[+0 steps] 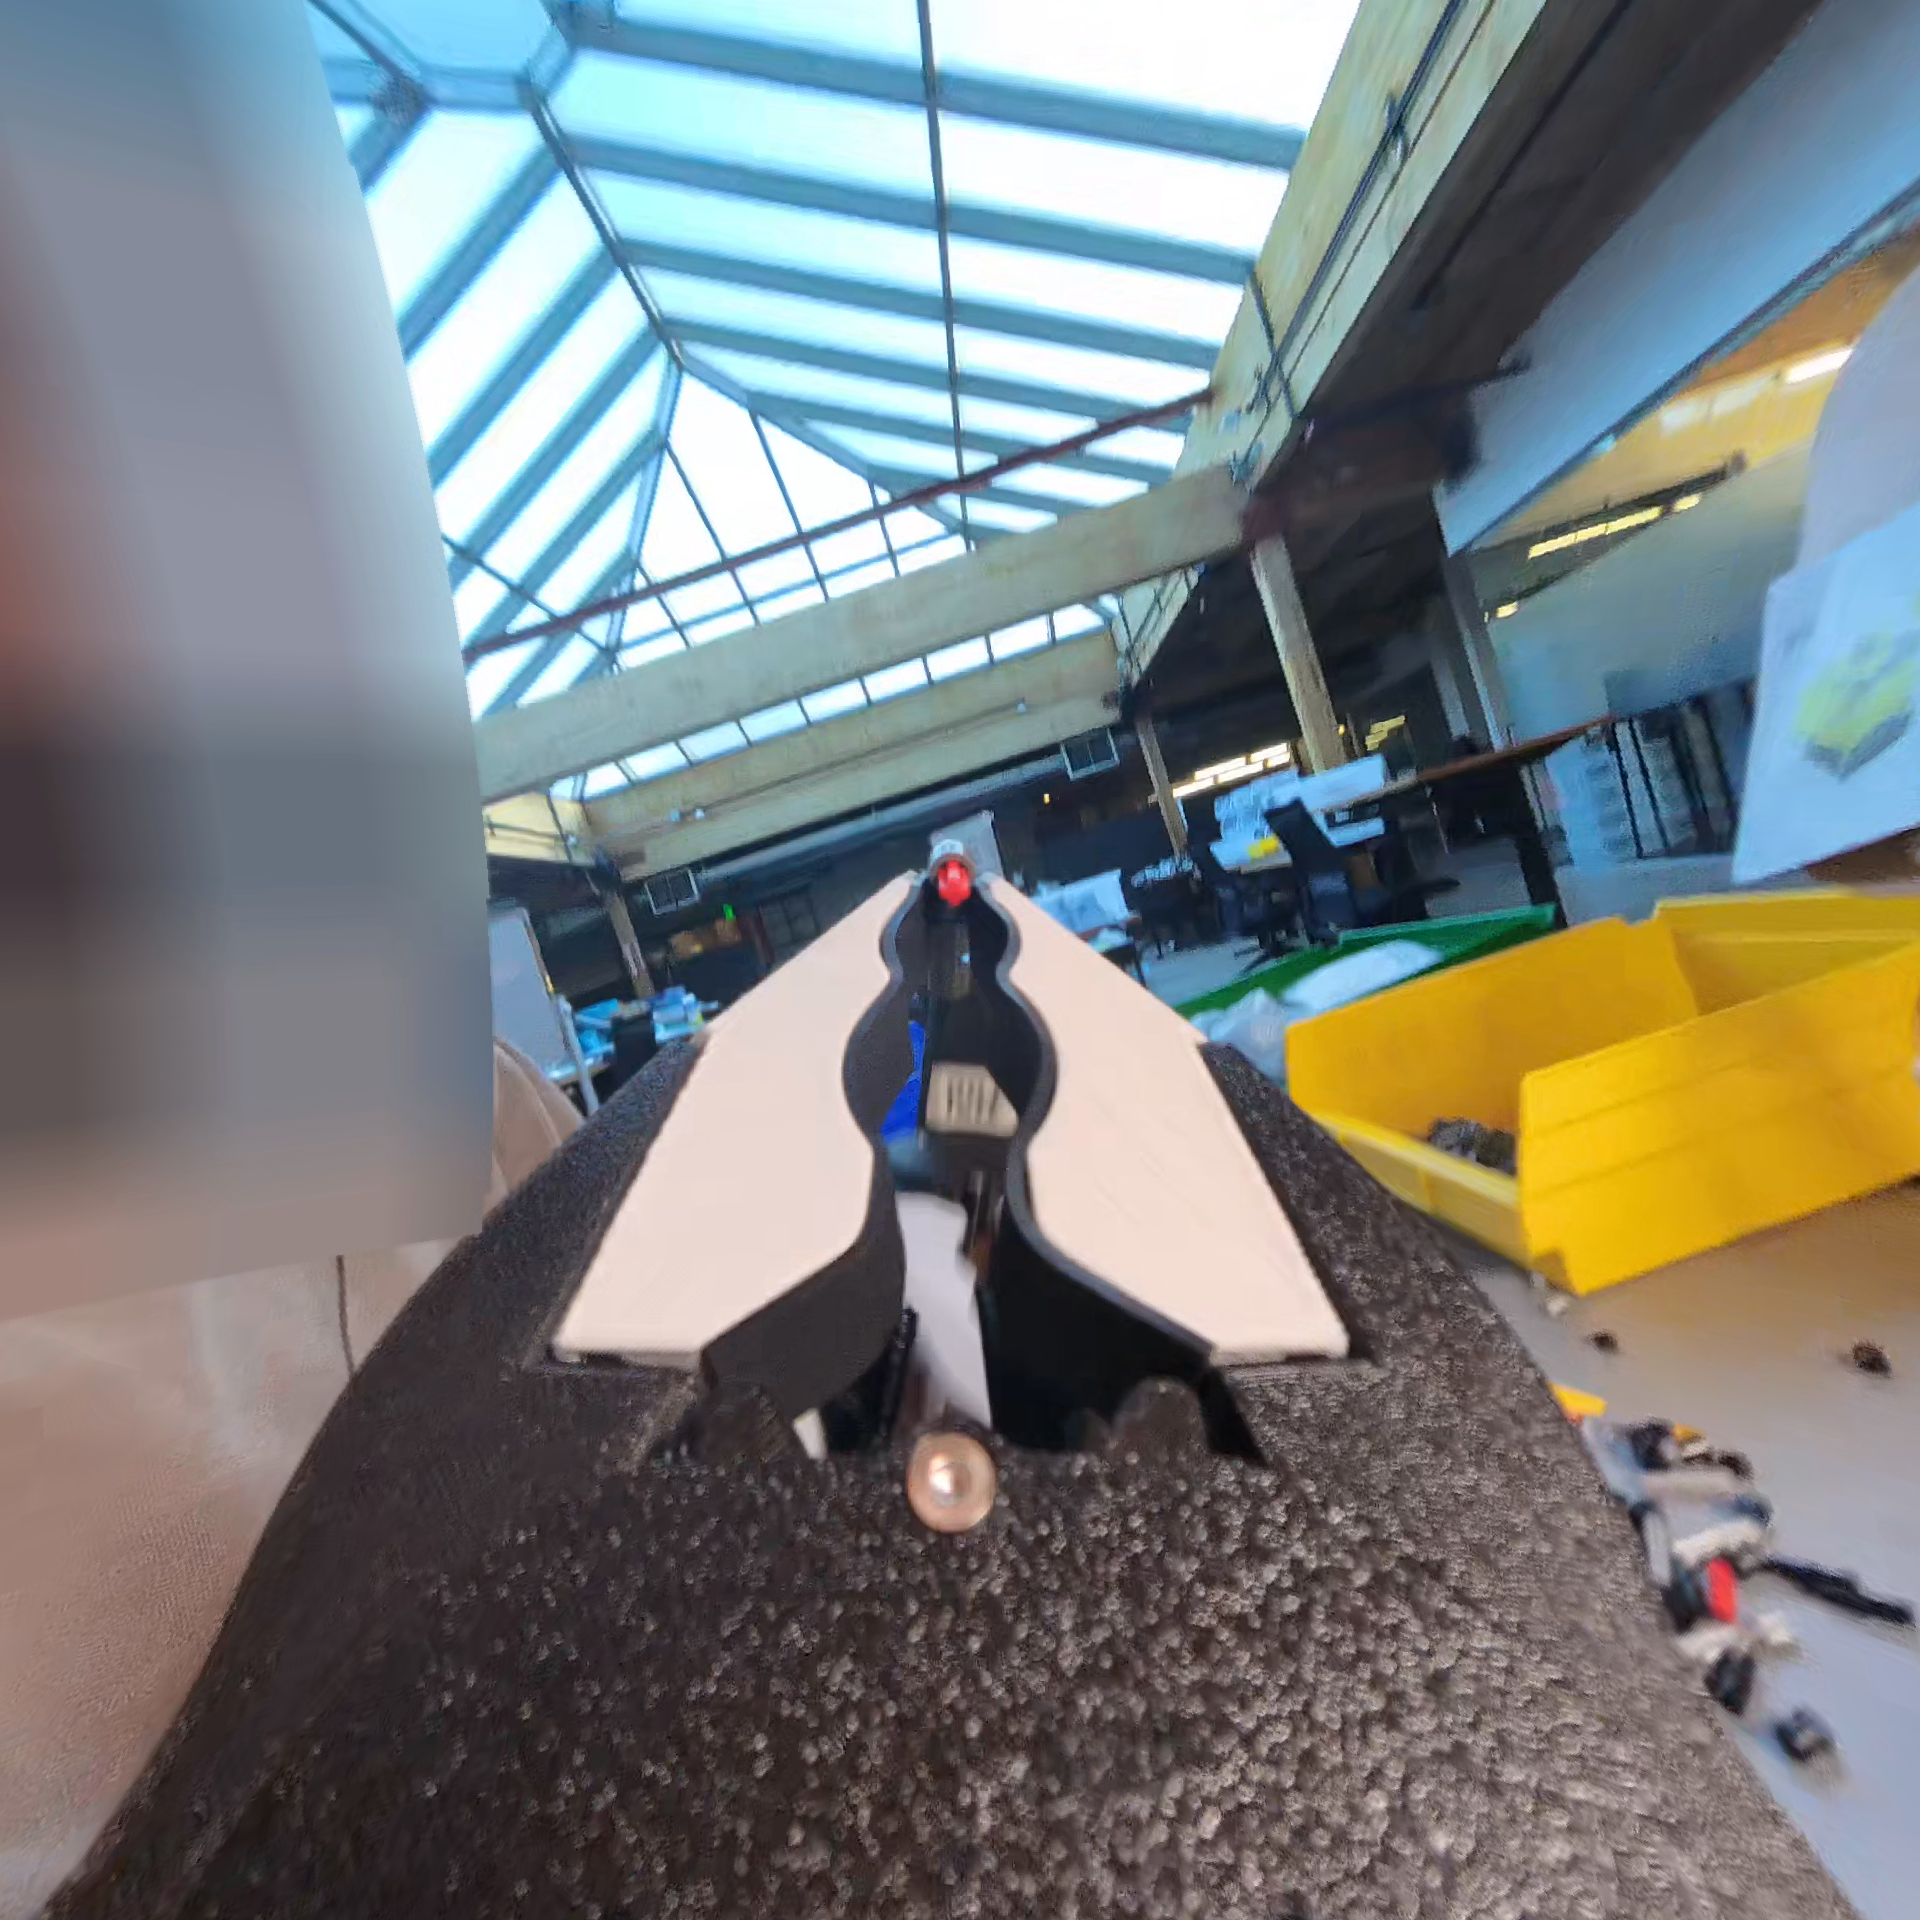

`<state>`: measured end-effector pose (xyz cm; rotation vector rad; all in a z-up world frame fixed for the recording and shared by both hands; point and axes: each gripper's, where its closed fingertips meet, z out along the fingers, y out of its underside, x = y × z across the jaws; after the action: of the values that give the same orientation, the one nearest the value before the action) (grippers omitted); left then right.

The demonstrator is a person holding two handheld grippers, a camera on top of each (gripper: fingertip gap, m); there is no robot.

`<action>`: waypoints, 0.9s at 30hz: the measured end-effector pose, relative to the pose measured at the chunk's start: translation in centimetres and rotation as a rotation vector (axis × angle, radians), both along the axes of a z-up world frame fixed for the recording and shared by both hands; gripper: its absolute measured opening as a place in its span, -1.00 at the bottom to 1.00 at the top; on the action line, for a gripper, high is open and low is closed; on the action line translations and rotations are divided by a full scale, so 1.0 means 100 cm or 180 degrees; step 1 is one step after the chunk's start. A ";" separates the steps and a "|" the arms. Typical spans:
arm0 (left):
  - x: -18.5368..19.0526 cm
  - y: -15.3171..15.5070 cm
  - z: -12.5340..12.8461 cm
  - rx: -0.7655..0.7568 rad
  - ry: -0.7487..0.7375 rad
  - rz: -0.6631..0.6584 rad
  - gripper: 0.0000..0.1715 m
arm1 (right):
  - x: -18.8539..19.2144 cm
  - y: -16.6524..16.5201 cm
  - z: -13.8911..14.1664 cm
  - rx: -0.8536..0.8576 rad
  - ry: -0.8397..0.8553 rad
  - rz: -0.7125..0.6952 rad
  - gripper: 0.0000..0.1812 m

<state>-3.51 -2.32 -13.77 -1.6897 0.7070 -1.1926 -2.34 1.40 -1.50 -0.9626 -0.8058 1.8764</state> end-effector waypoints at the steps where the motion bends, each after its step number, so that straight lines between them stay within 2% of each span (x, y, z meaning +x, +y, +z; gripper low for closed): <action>1: -0.004 0.007 0.017 0.0088 -0.0058 0.0007 -1.00 | -0.006 -0.005 -0.013 -0.0059 -0.0116 0.0012 -0.97; 2: -0.003 0.009 0.021 0.0113 -0.0002 -0.0035 -1.00 | -0.010 -0.004 -0.024 -0.0189 -0.0162 0.0060 -0.96; 4: 0.003 0.008 0.014 0.0165 0.0144 -0.0065 -1.00 | -0.011 0.006 -0.029 -0.0317 -0.0208 0.0114 -0.96; 6: 0.005 0.004 0.012 0.0044 -0.0037 -0.0112 -1.00 | -0.013 0.012 -0.035 -0.0251 -0.0334 0.0084 -0.96; 11: -0.001 0.005 0.010 -0.0023 -0.0135 -0.0016 -0.68 | -0.027 0.000 -0.057 -0.0393 -0.0559 0.0337 -0.96; 14: -0.005 0.004 0.021 -0.0040 -0.0375 -0.0040 -0.55 | -0.036 -0.009 -0.068 -0.0344 -0.0689 0.0411 -0.96; 16: -0.008 0.004 0.025 -0.0071 -0.0484 -0.0061 -0.56 | -0.040 -0.015 -0.074 -0.0344 -0.0753 0.0482 -0.95; 19: -0.011 0.003 0.026 -0.0067 -0.0504 -0.0084 -0.82 | -0.045 -0.021 -0.079 -0.0308 -0.0814 0.0543 -0.95; 21: -0.012 0.003 0.024 -0.0027 -0.0427 -0.0049 -0.92 | -0.045 -0.024 -0.079 -0.0292 -0.0819 0.0574 -0.96; 27: -0.011 -0.001 0.023 -0.0108 -0.0419 -0.0131 -0.93 | -0.045 -0.028 -0.078 -0.0336 -0.0770 0.0620 -0.94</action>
<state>-4.65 -2.45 -11.48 -1.6145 0.6465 -1.3382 -6.87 -1.42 -9.26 -1.2322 -0.9811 2.0092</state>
